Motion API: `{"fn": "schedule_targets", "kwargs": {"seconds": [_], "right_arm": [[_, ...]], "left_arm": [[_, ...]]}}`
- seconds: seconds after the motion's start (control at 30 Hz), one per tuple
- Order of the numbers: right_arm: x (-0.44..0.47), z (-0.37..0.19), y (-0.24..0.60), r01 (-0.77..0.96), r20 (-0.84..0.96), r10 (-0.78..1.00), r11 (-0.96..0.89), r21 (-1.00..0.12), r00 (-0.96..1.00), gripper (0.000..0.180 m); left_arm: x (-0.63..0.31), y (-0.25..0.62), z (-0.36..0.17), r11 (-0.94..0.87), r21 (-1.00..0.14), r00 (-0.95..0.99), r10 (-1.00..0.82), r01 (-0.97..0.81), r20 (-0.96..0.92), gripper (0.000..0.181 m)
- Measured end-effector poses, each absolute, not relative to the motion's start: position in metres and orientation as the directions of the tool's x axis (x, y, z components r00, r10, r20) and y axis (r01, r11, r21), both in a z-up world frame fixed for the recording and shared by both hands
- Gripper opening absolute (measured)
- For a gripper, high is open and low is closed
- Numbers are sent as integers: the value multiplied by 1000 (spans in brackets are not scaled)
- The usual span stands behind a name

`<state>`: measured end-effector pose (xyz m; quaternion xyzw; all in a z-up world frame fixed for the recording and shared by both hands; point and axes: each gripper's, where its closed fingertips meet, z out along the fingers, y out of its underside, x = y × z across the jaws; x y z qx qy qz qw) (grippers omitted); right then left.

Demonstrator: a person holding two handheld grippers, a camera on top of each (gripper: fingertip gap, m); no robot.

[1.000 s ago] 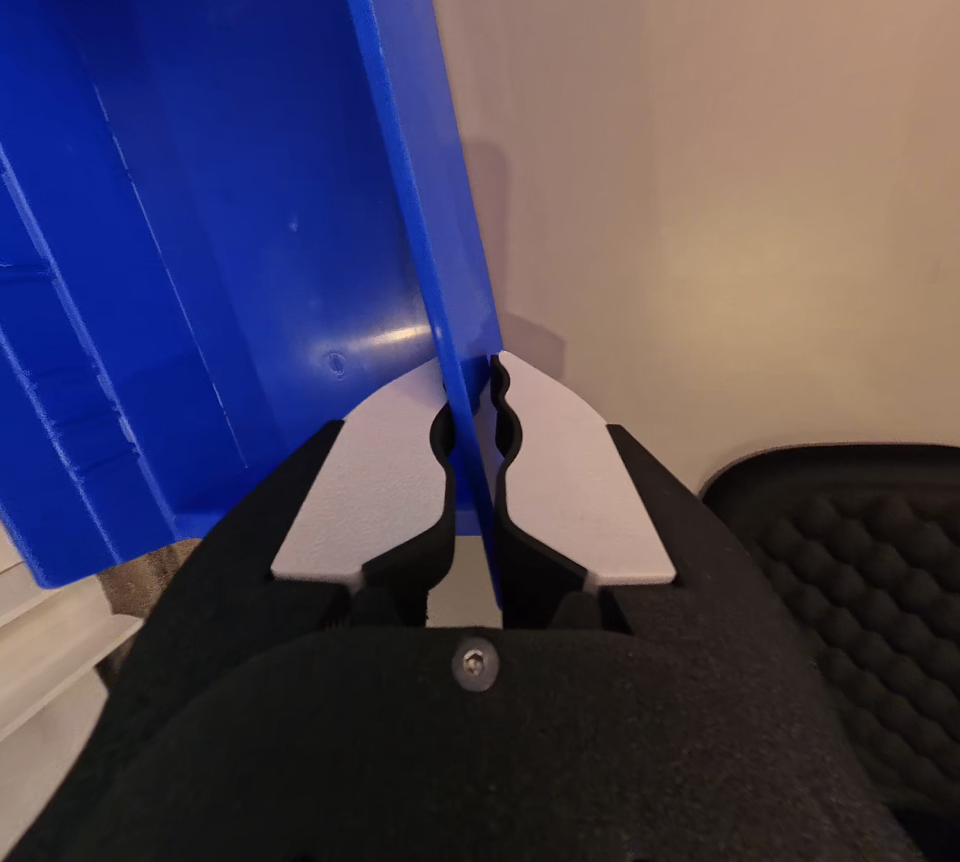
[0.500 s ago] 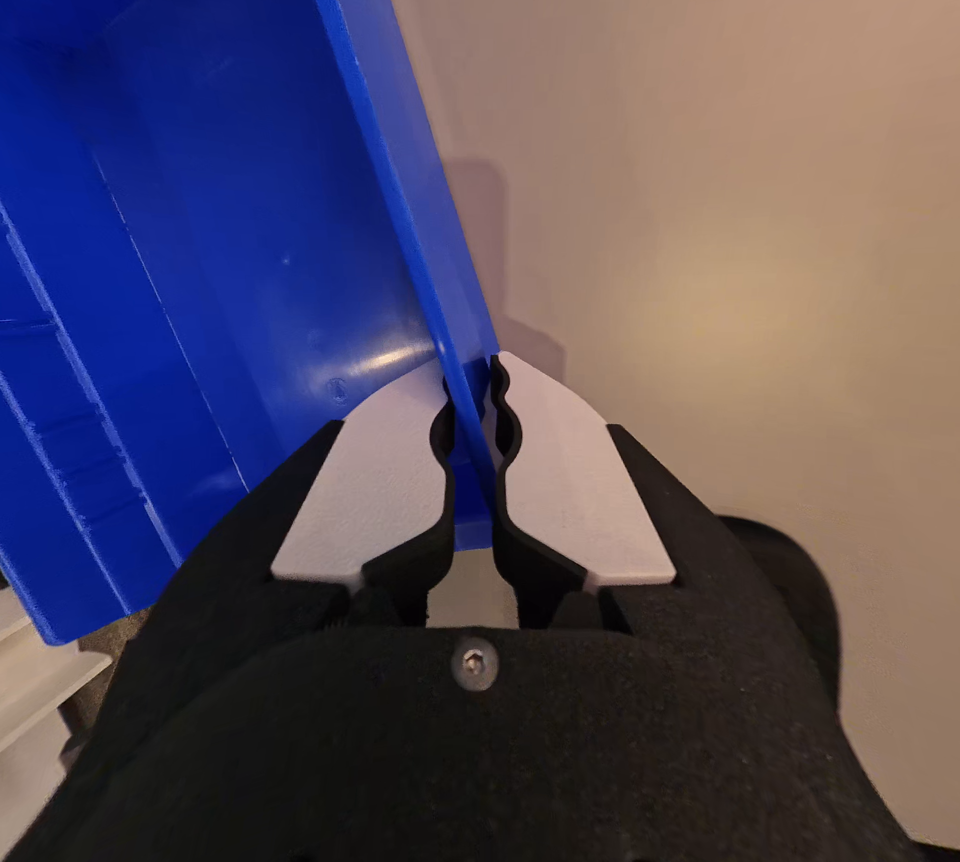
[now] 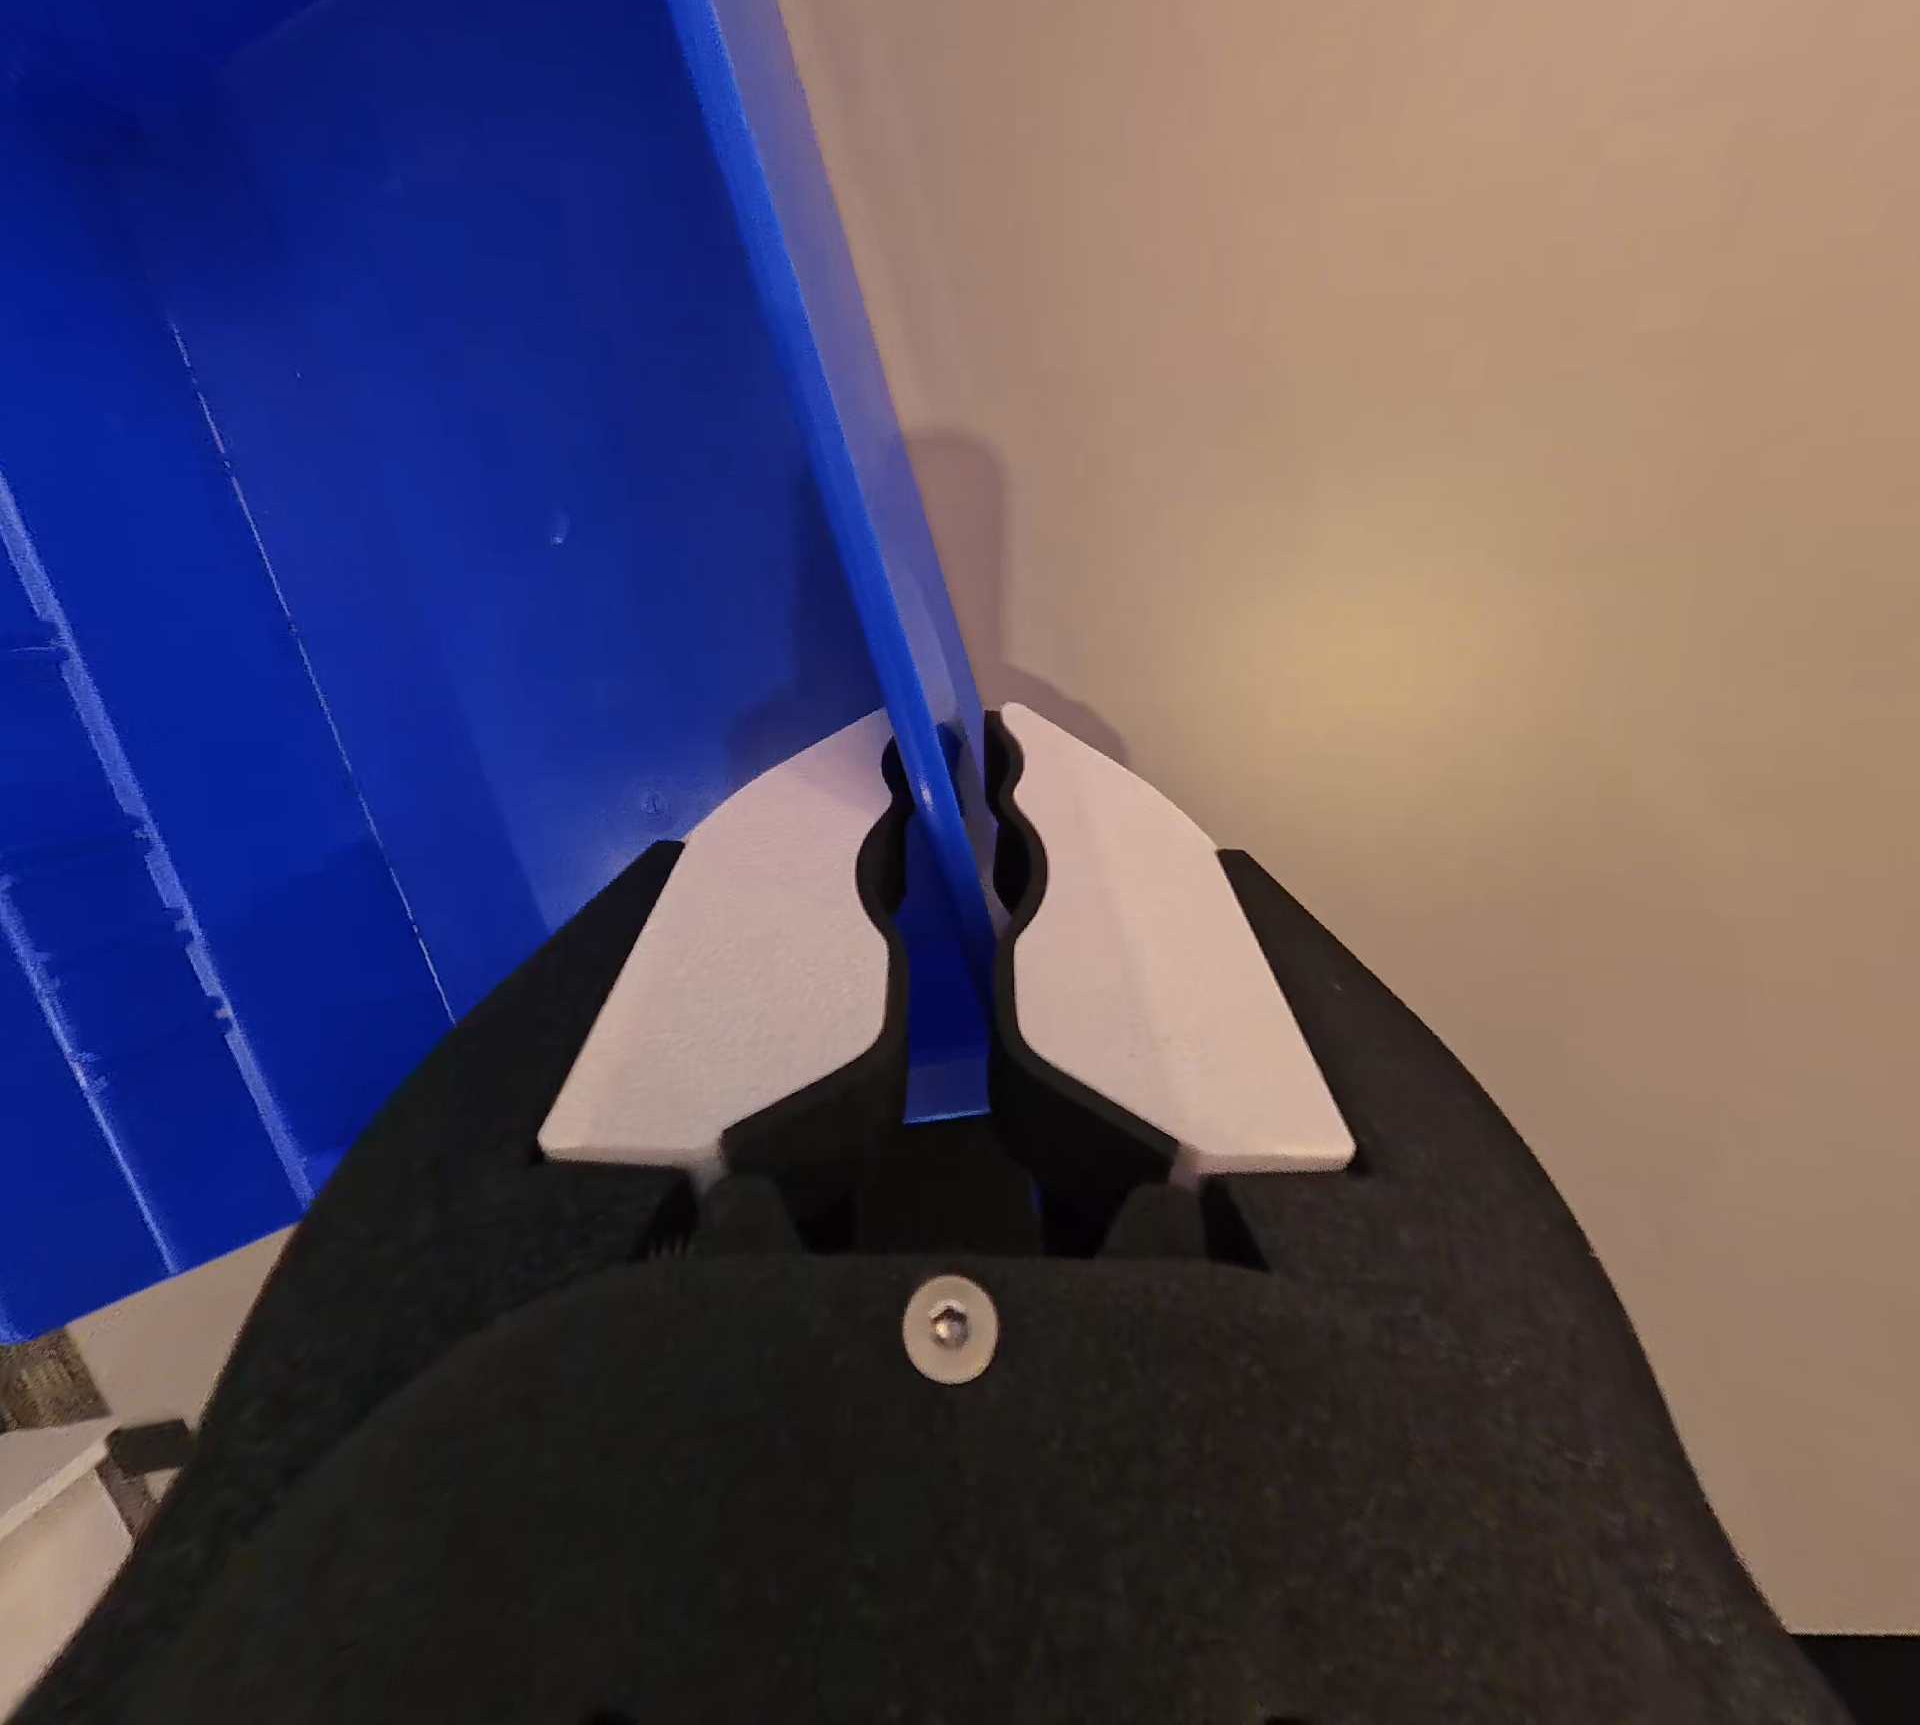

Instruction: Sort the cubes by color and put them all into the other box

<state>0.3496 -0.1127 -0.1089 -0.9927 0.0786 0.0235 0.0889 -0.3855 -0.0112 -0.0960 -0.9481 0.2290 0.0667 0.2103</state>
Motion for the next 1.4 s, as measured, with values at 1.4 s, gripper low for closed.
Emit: {"fn": "schedule_targets", "kwargs": {"seconds": [1.4], "right_arm": [[348,-119,-108,-269,-118,-262,-962,-52,958,6]], "left_arm": [[-355,-63,-15,-604,-742,924,-378,-291,-53,62]]}}
